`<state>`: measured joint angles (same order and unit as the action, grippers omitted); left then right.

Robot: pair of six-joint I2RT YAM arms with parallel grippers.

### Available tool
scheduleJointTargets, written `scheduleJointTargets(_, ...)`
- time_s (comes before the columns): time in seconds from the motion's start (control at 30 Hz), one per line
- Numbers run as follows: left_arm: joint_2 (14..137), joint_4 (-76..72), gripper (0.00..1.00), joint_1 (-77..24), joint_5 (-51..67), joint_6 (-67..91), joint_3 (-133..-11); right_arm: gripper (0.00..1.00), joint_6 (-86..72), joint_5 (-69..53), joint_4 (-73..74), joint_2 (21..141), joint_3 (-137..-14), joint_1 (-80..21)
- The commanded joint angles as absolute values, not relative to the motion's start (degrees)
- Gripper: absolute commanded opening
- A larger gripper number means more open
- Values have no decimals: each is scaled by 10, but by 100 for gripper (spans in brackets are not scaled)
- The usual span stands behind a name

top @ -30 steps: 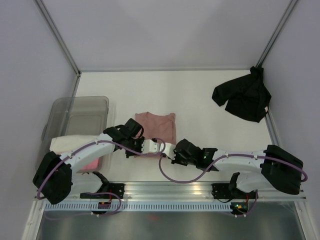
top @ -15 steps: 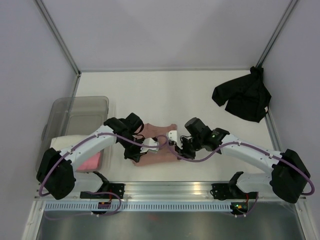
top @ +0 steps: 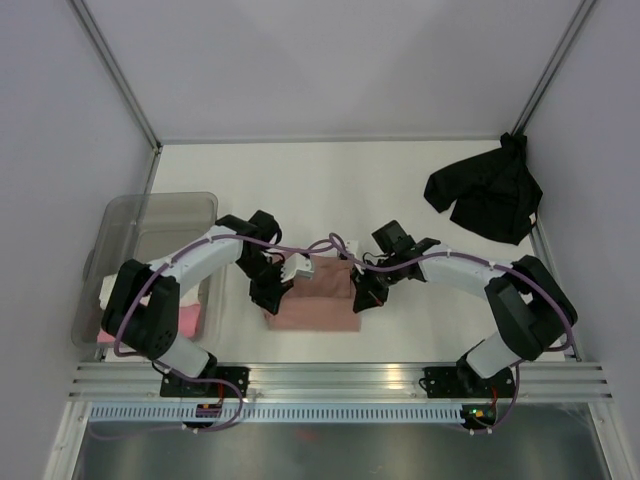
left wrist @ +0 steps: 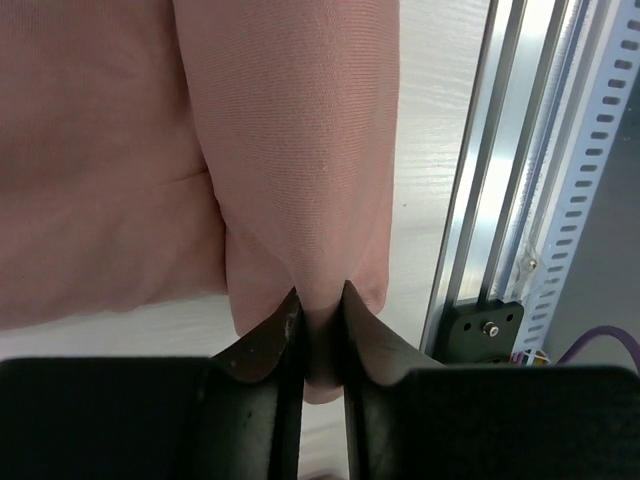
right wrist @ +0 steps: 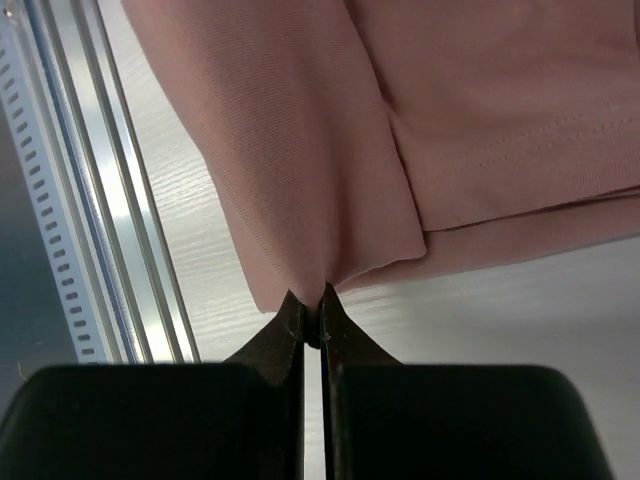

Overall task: Roll the t-shirts
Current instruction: Roll the tshirt

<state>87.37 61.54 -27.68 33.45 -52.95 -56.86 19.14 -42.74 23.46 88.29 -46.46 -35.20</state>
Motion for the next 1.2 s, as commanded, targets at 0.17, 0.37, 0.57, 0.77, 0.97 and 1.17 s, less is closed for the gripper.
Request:
scheduleJointTargets(0.17, 910, 609, 48, -239, 328, -497, -614, 0, 126, -418, 206, 936, -492, -303)
scheduleJointTargets(0.37, 901, 595, 51, -234, 351, -445, -623, 0, 96, -422, 179, 944, -490, -301)
scheduleJointTargets(0.57, 905, 541, 27, -234, 342, -367, -599, 0, 71, -421, 160, 941, -477, -294)
scheduleJointTargets(0.77, 946, 509, 2, -231, 288, -333, -604, 14, 62, -378, 158, 921, -474, -290)
scheduleJointTargets(0.97, 1007, 501, 2, -231, 259, -318, -620, 37, 41, -352, 170, 850, -475, -288)
scheduleJointTargets(1.17, 1019, 499, 2, -231, 262, -324, -635, 38, 2, -309, 145, 753, -466, -293)
